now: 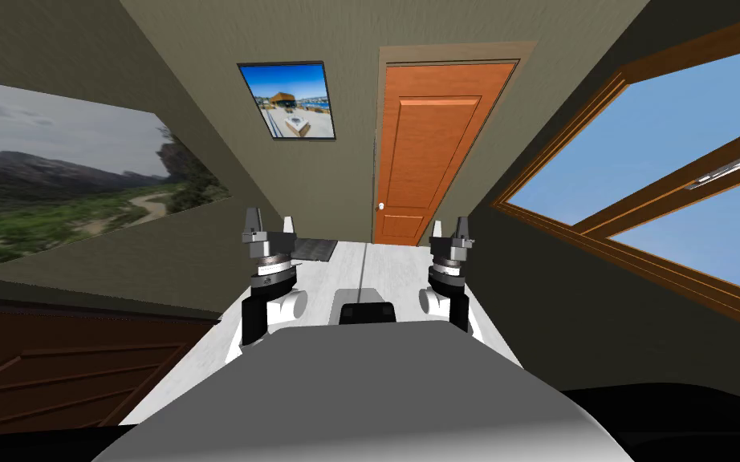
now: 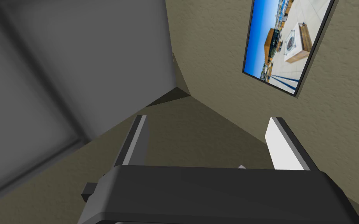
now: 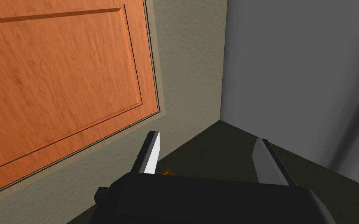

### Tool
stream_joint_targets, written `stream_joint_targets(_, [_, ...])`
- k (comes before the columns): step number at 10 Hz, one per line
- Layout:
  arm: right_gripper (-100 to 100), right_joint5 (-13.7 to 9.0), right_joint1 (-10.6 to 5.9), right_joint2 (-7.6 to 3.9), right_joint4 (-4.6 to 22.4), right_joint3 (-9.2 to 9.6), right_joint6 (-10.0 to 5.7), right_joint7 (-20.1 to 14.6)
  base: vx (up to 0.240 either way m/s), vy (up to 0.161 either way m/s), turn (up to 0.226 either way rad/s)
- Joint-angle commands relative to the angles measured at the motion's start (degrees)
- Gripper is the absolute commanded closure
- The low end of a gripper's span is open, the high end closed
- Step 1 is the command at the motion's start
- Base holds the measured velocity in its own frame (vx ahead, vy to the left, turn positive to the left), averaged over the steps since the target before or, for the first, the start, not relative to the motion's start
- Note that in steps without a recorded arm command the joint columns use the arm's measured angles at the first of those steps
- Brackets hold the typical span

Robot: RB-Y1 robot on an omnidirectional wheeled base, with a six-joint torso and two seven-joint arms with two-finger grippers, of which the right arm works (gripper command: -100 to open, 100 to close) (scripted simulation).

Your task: Pull the door open

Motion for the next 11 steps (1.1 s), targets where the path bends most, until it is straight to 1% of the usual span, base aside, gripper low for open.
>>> stream_joint_targets(1, [-100, 0.86, -0.5, -0.87, 1.96, -0.5, -0.42, 1.74, 0.049, -0.051, -0.012])
stream_joint_targets(2, [-100, 0.86, -0.5, -0.87, 1.96, -0.5, -0.42, 1.74, 0.163, 0.033, -0.034])
stream_joint_targets(7, [-100, 3.44, -1.99, -2.84, 7.83, -2.02, -1.68, 6.97, 0.174, 0.055, -0.026])
stream_joint_targets(8, [-100, 3.78, -2.18, -3.03, 8.59, -2.21, -1.85, 7.65, 0.177, 0.034, -0.019])
stream_joint_targets(10, [-100, 5.13, -2.96, -3.77, 11.68, -3.01, -2.51, 10.41, 0.161, 0.049, -0.032])
stream_joint_targets(11, [-100, 5.47, -3.16, -3.95, 12.45, -3.21, -2.68, 11.1, 0.142, 0.026, -0.029])
